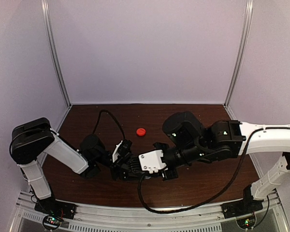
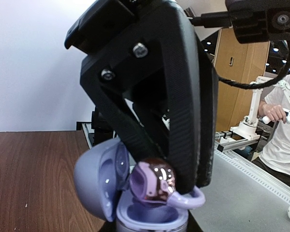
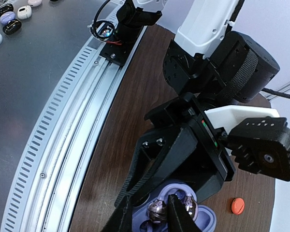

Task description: Insert the wireless bluetooth earbuds into the charging case

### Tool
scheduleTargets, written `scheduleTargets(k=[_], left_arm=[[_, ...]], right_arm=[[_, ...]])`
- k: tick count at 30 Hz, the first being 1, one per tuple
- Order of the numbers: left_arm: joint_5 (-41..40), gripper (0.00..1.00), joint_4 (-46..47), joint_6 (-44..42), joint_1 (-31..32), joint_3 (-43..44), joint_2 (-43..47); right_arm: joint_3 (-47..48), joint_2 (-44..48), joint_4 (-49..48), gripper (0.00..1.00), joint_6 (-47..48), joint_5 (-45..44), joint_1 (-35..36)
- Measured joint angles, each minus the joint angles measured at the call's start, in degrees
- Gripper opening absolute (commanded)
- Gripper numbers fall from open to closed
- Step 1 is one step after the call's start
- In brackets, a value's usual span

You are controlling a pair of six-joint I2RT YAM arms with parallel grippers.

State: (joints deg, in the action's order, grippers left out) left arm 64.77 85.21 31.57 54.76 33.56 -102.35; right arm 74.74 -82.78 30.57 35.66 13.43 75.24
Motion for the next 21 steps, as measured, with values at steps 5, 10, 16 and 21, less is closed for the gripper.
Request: scheduleTargets(k=[5, 10, 16, 21], left_arm=[[0.28, 0.0, 0.0, 0.0, 0.04, 0.42, -0.35], [0.68, 0.0, 0.02, 0.2, 0.11, 0.52, -0.42], [0.76, 0.0, 0.09, 1.11, 0.11, 0.52, -0.42], [1.05, 0.0, 0.26, 1.44, 0.2, 0.59, -0.44]], right_arm=[[0.46, -0.72, -0.44, 0.26, 0.04, -0.02, 0.0], [0.63, -0.87, -0.79, 0.22, 0.0, -0.02, -0.13], [-0.04, -0.2, -1.53, 0.21, -0.04, 0.02, -0.66], [-0.92, 1.16, -1.55, 0.23, -0.04, 0.09, -0.76]])
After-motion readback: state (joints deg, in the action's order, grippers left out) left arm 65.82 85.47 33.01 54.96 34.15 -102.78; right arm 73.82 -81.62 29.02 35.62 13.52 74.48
